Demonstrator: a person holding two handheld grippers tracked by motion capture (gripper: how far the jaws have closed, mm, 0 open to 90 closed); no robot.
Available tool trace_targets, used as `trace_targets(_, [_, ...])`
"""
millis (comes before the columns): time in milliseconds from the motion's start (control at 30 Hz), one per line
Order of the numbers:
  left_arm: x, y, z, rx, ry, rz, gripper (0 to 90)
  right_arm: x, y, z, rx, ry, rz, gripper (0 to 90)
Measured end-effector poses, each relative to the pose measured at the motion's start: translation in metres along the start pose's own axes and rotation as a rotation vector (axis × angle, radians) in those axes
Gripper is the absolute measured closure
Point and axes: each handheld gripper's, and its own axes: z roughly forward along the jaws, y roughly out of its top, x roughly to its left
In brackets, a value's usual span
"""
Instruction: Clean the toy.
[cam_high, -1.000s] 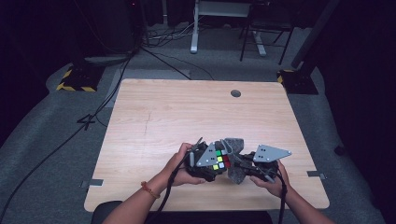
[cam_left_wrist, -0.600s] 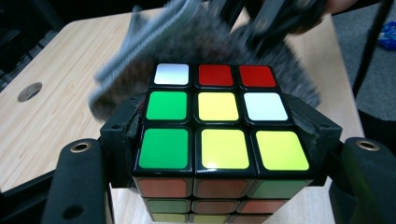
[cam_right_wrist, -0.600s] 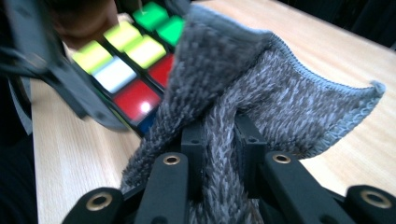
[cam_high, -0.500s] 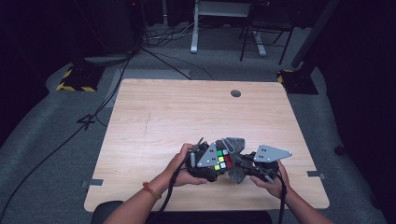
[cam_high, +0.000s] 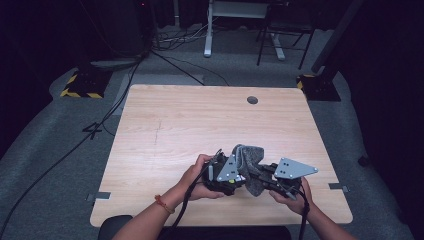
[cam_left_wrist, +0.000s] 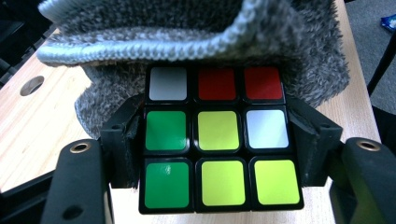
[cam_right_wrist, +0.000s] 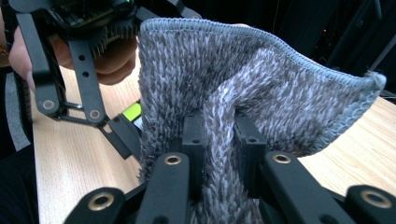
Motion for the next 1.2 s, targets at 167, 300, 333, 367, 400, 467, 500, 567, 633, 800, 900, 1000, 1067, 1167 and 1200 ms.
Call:
trace_targets(167, [0.002, 0.001, -0.007, -0.023, 0.010, -0.001, 33.0, -0.007, -0.009, 0.008, 0.051, 0.016, 0.026, 77.9])
trace_targets(300, [0.005, 0.001, -0.014, -0.042, 0.025, -0.010, 33.0, -0.010, -0.019, 0.018, 0.110, 0.051, 0.052, 77.8])
trace_targets(333, [0.007, 0.000, -0.017, -0.051, 0.020, -0.017, 33.0, -0.011, -0.020, 0.019, 0.119, 0.057, 0.049, 77.8])
trace_targets(367, [0.008, 0.000, -0.017, -0.053, 0.017, -0.020, 33.0, -0.011, -0.021, 0.020, 0.120, 0.063, 0.056, 77.8])
trace_targets(400, [0.008, 0.000, -0.017, -0.052, 0.019, -0.019, 33.0, -0.011, -0.021, 0.020, 0.114, 0.065, 0.056, 77.8])
trace_targets(467, [0.008, -0.001, -0.016, -0.045, 0.021, -0.015, 32.9, -0.010, -0.018, 0.018, 0.097, 0.066, 0.053, 77.9])
trace_targets(500, [0.008, -0.001, -0.015, -0.041, 0.018, -0.014, 32.9, -0.008, -0.016, 0.016, 0.084, 0.063, 0.045, 78.0])
trace_targets(567, [0.008, -0.002, -0.014, -0.039, 0.009, -0.019, 32.8, -0.005, -0.011, 0.012, 0.061, 0.057, 0.029, 78.3])
trace_targets(633, [0.009, -0.002, -0.013, -0.041, -0.005, -0.023, 32.7, -0.003, -0.007, 0.009, 0.045, 0.052, 0.016, 78.4])
trace_targets(800, [0.007, -0.003, -0.008, -0.017, -0.010, -0.017, 31.9, 0.003, -0.003, 0.006, 0.027, 0.051, -0.011, 78.4])
trace_targets(900, [0.006, -0.003, -0.003, 0.008, -0.007, -0.011, 31.9, 0.004, -0.002, 0.006, 0.021, 0.049, -0.024, 78.4])
trace_targets(1000, [0.005, -0.004, 0.001, 0.029, -0.013, -0.005, 32.3, 0.004, -0.002, 0.007, 0.015, 0.051, -0.026, 78.3])
trace_targets(1067, [0.004, -0.004, 0.000, 0.029, -0.004, 0.003, 32.6, 0.005, 0.000, 0.007, 0.009, 0.054, -0.036, 78.2])
trace_targets(1167, [0.005, -0.003, -0.005, 0.019, 0.006, 0.007, 32.9, 0.004, -0.001, 0.008, 0.018, 0.045, -0.048, 78.1])
trace_targets(1200, [0.005, -0.002, -0.008, 0.007, 0.008, 0.003, 32.9, 0.001, -0.003, 0.010, 0.031, 0.044, -0.039, 78.0])
